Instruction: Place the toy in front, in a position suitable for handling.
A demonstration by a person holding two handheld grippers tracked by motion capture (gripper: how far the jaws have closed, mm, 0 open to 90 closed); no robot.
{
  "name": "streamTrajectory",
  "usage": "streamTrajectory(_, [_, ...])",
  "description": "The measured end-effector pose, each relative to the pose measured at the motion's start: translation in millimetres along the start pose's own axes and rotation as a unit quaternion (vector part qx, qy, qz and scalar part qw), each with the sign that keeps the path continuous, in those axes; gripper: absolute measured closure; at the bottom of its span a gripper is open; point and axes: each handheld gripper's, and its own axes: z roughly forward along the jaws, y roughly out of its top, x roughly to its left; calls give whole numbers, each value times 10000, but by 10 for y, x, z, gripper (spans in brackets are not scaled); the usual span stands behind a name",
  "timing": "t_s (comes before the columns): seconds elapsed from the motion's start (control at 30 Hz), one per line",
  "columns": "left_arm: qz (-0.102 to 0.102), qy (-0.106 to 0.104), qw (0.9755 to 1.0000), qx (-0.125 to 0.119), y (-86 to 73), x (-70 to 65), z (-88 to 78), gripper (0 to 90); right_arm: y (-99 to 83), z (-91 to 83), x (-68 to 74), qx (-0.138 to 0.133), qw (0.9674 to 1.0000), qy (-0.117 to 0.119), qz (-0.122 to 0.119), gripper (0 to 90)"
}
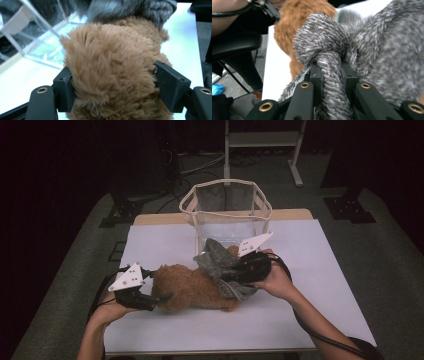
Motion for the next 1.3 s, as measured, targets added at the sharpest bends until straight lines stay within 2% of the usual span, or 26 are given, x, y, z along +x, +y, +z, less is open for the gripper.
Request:
streamTrajectory(0.03, [-58, 27, 10000, -12, -49, 10, -21, 267, -96, -27, -59, 27, 9999, -53, 159, 755])
streamTrajectory(0.07, [-58, 27, 10000, -12, -49, 10, -21, 258, -96, -27, -59, 27, 9999, -53, 159, 755])
streamTrajectory(0.1, [-70, 74, 9999, -58, -74, 22, -52, 246, -187, -21, -105, 32, 9996, -39, 289, 755])
streamTrajectory(0.27, [35, 170, 9996, -238, -21, 32, -132, 216, -229, 35, -117, 2, 9993, 21, 372, 754])
streamTrajectory(0.33, [187, 178, 9993, -268, 14, 7, -137, 216, -216, 55, -119, -6, 9994, 37, 336, 754])
streamTrajectory(0.37, [346, 156, 9990, -247, 27, -15, -138, 216, -215, 53, -124, -6, 9994, 31, 334, 754])
streamTrajectory(0.53, [418, 168, 9984, -328, 8, -29, -155, 216, -254, -5, -164, -30, 9991, -60, 429, 754])
streamTrajectory(0.63, [375, 184, 9979, -485, 12, -32, -192, 216, -309, -27, -252, -75, 9982, -124, 585, 753])
streamTrajectory(0.7, [387, 186, 9980, -455, 12, -26, -187, 219, -318, 1, -278, -82, 9978, -98, 647, 753])
streamTrajectory(0.73, [438, 193, 9982, -369, 5, -20, -171, 219, -318, 1, -278, -82, 9978, -98, 647, 753])
streamTrajectory(0.77, [378, 196, 9989, -172, -31, -7, -105, 229, -319, 34, -294, -84, 9975, -47, 697, 753])
streamTrajectory(0.8, [378, 196, 9989, -172, -31, -7, -105, 230, -319, 55, -299, -85, 9975, -9, 704, 753])
streamTrajectory(0.83, [322, 173, 9993, -20, -96, 19, -37, 231, -314, 75, -296, -64, 9976, 20, 692, 752])
streamTrajectory(0.87, [307, 195, 9993, 12, -124, 31, -20, 231, -309, 93, -287, -55, 9978, 52, 656, 753])
streamTrajectory(0.93, [210, 192, 9996, -46, -160, 44, -13, 230, -294, 121, -249, -12, 9980, 105, 615, 752])
streamTrajectory(1.0, [218, 178, 9996, -49, -163, 44, -18, 229, -287, 132, -230, 7, 9981, 123, 597, 753])
streamTrajectory(1.07, [252, 139, 9996, -66, -141, 31, -26, 226, -276, 153, -202, 35, 9984, 155, 544, 752])
streamTrajectory(1.13, [404, 155, 9991, -23, -59, 21, -52, 215, -259, 184, -163, 80, 9986, 219, 484, 752])
streamTrajectory(1.2, [420, 160, 9990, -74, -29, 21, -61, 216, -251, 215, -127, 105, 9986, 258, 459, 752])
streamTrajectory(1.27, [495, 102, 9986, -179, 29, 9, -73, 216, -248, 237, -111, 110, 9986, 302, 427, 752])
streamTrajectory(1.3, [615, 5, 9978, -232, 92, -30, -58, 216, -238, 278, -72, 92, 9985, 388, 384, 752])
